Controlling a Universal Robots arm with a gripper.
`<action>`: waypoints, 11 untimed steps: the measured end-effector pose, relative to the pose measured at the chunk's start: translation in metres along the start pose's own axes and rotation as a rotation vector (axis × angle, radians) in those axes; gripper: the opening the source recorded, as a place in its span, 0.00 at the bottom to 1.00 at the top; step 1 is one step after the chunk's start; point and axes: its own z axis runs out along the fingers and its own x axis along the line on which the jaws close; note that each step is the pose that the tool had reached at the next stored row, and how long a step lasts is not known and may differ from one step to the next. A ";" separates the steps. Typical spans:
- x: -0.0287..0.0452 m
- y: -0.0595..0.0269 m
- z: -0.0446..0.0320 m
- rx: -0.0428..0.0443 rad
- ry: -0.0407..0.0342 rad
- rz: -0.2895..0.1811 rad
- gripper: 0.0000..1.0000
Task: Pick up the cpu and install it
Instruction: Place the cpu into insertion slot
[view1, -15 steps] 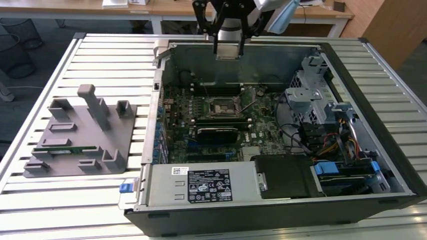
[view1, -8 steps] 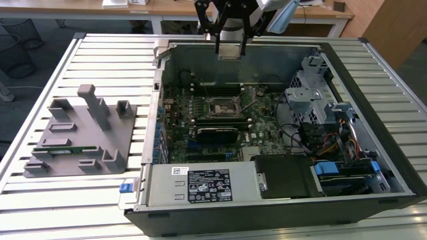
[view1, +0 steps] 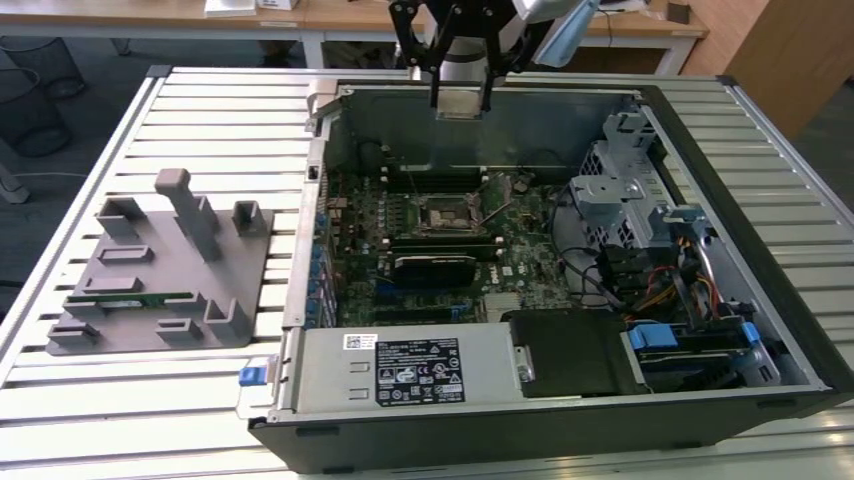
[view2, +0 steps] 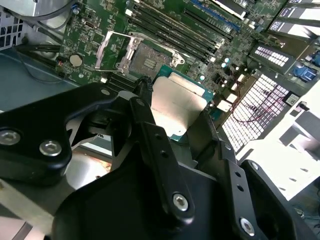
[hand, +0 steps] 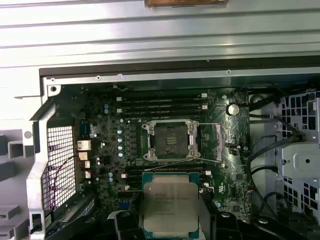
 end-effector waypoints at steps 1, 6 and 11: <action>0.0000 0.0000 0.0000 0.0003 0.0000 0.002 0.53; 0.0001 0.0000 0.0006 0.0002 0.0004 0.048 0.53; 0.0000 0.0001 0.0009 -0.0002 0.0007 0.087 0.53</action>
